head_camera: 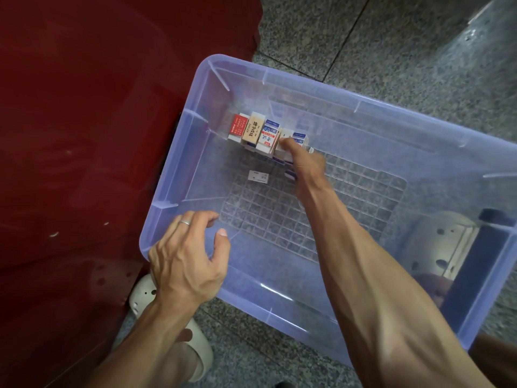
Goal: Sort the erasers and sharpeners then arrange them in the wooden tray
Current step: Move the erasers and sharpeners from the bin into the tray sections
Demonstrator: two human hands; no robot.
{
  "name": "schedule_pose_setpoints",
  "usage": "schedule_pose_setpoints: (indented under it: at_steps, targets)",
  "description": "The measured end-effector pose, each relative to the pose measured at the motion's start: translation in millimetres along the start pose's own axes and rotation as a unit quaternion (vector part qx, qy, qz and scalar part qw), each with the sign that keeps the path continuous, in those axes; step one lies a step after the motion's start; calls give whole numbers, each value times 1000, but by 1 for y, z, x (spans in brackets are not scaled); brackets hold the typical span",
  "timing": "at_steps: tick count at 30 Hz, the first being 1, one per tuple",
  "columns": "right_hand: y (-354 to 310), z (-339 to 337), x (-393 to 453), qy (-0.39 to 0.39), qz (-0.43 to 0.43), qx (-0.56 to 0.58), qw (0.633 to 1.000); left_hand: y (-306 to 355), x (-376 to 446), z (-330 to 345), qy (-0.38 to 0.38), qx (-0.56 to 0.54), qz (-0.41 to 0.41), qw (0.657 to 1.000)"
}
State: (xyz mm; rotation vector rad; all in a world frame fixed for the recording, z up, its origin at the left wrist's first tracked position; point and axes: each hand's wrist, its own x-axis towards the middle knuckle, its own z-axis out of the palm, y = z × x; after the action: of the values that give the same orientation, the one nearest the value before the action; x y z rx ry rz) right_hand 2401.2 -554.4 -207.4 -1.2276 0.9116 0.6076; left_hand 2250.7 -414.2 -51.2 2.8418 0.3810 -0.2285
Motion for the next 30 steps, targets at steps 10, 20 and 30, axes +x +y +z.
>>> schedule_pose_setpoints:
  at_steps: [10, 20, 30]
  targets:
    - [-8, -5, 0, -11, 1, -4, 1000, 2, 1, -1, 2, -2, -2, 1000]
    - [-7, -32, -29, -66, -6, 65, 996, 0, 0, 1, 14, -10, 0, 1000]
    - [-10, -70, -124, -173, 7, 160, 972, 3, 0, -2, 3, -5, -25, 1000]
